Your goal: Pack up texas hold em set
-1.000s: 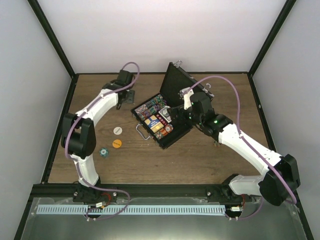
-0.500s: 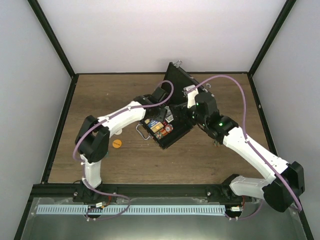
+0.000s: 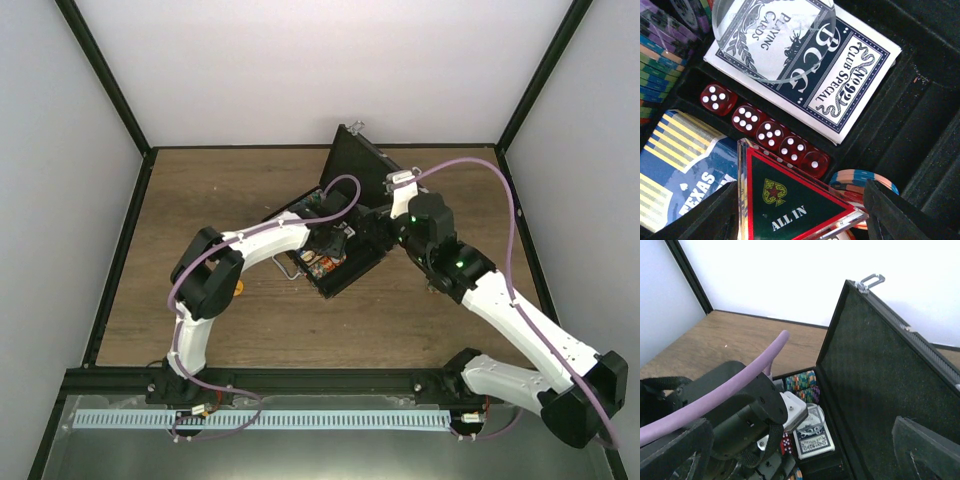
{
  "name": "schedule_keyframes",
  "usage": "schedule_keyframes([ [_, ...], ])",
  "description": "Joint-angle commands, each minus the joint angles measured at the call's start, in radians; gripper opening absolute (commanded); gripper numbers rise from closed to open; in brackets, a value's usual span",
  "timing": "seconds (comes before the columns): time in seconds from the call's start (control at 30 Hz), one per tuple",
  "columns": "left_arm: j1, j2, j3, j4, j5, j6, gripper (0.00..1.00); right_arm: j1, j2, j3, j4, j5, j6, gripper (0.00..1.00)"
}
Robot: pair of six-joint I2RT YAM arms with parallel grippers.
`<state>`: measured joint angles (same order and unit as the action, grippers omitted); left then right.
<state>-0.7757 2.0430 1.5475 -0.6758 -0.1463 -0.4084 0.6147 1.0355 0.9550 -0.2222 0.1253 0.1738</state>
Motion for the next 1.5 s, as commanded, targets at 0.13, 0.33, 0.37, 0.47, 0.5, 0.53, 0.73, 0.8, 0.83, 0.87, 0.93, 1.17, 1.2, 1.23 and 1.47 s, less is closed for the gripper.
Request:
schedule_keyframes([
  [0.13, -0.01, 0.014, 0.005, 0.037, -0.007, -0.057, 0.57, -0.006, 0.015, -0.007, 0.015, 0.015, 0.001, 1.0],
  [0.33, -0.012, 0.036, 0.022, 0.042, -0.04, -0.07, 0.57, -0.005, 0.021, -0.013, 0.015, 0.013, 0.001, 1.0],
  [0.37, -0.013, 0.037, 0.022, 0.046, -0.045, -0.073, 0.57, -0.006, 0.022, -0.012, 0.016, 0.012, 0.001, 1.0],
  [0.47, -0.012, 0.039, 0.022, 0.06, -0.062, -0.081, 0.57, -0.006, 0.027, -0.012, 0.015, 0.011, 0.001, 1.0],
  [0.5, -0.012, 0.039, 0.022, 0.066, -0.066, -0.086, 0.57, -0.005, 0.028, -0.013, 0.015, 0.011, 0.0, 1.0],
  [0.53, -0.013, 0.039, 0.022, 0.072, -0.069, -0.089, 0.57, -0.006, 0.029, -0.014, 0.015, 0.011, 0.001, 1.0],
  [0.73, -0.013, 0.038, 0.023, 0.096, -0.085, -0.102, 0.57, -0.006, 0.035, -0.015, 0.015, 0.01, 0.001, 1.0],
  [0.8, -0.013, 0.039, 0.023, 0.101, -0.087, -0.102, 0.57, -0.006, 0.039, -0.015, 0.014, 0.008, 0.001, 1.0],
  [0.83, -0.013, 0.042, 0.025, 0.103, -0.084, -0.103, 0.57, -0.005, 0.04, -0.015, 0.014, 0.007, 0.0, 1.0],
  [0.87, -0.012, 0.042, 0.025, 0.106, -0.082, -0.104, 0.57, -0.006, 0.041, -0.015, 0.013, 0.008, 0.0, 1.0],
  [0.93, -0.012, 0.045, 0.025, 0.114, -0.073, -0.108, 0.57, -0.005, 0.044, -0.015, 0.013, 0.007, 0.0, 1.0],
  [1.17, -0.011, 0.062, 0.032, 0.116, -0.055, -0.121, 0.57, -0.006, 0.046, -0.014, 0.009, 0.005, 0.001, 1.0],
  [1.2, -0.012, 0.062, 0.033, 0.114, -0.054, -0.122, 0.58, -0.006, 0.046, -0.015, 0.009, 0.004, 0.001, 1.0],
  [1.23, -0.013, 0.063, 0.033, 0.113, -0.054, -0.122, 0.58, -0.006, 0.047, -0.015, 0.009, 0.005, 0.001, 1.0],
  [1.47, -0.013, 0.065, 0.033, 0.106, -0.051, -0.127, 0.66, -0.005, 0.047, -0.015, 0.011, 0.005, 0.004, 1.0],
])
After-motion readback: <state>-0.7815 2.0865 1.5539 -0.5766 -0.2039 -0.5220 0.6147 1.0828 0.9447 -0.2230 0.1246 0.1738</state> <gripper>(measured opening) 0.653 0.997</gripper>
